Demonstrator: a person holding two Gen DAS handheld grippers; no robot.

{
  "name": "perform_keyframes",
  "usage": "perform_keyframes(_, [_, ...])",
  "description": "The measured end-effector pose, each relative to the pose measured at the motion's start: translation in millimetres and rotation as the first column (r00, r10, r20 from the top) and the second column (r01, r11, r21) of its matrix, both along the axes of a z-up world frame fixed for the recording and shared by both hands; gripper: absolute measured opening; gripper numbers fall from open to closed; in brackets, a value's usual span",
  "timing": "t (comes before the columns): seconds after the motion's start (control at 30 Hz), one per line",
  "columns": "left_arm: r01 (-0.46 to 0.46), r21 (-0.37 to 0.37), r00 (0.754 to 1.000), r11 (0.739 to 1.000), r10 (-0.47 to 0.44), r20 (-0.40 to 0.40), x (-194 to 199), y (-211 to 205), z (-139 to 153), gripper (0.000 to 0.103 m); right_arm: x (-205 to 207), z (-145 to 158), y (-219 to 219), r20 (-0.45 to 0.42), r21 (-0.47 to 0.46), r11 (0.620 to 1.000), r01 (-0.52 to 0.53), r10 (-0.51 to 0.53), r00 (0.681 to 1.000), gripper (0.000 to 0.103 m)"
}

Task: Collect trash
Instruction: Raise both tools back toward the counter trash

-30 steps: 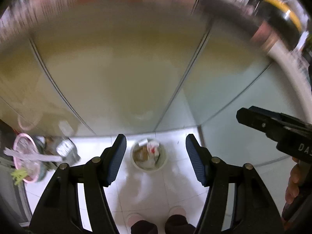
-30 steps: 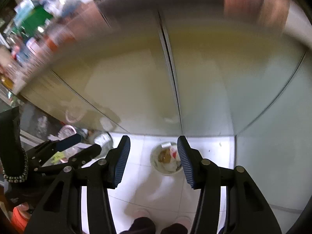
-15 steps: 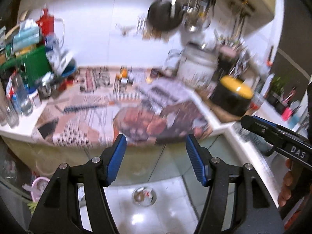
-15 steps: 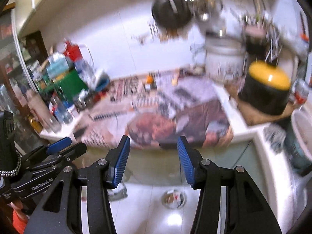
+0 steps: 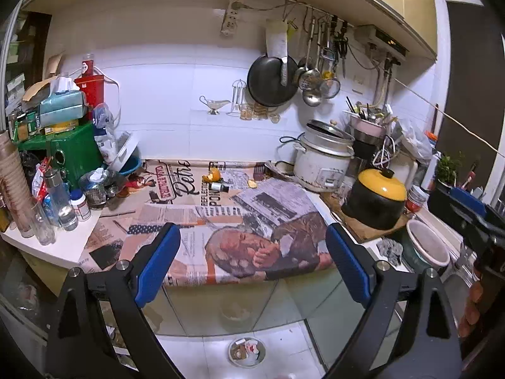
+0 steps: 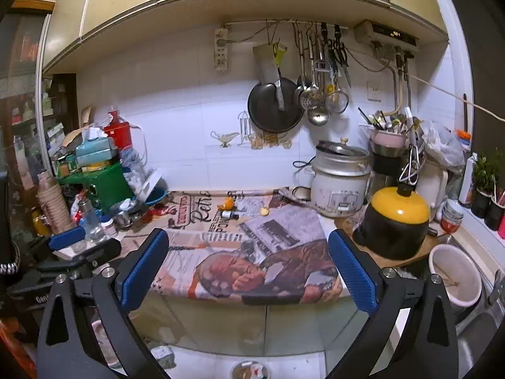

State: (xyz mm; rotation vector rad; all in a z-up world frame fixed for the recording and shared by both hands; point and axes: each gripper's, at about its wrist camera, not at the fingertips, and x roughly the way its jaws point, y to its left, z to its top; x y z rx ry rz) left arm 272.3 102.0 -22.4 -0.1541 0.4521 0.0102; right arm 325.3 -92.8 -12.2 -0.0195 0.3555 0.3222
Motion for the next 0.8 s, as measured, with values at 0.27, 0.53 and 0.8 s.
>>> perform_keyframes(0.27, [-0.076,0.023,0.997,0.997,0.075,0.026,73,-6,-1,0.093,65,-1,-10,0.008,0.03,0.997,-0.071,0.07,0.997,0.101])
perform_keyframes(0.53, [-0.147,0.015,0.989,0.989,0.147,-0.009,180,-18,5,0.093,169,12,-31,-0.035,0.035,0.989,-0.142,0.144,0.989,0.101])
perform_keyframes(0.8, [-0.256,0.016,0.964,0.967,0.257,-0.067,245,-9,-10,0.093,256,-10,-30,-0.137,0.041,0.974,-0.222,0.225,0.965,0.101])
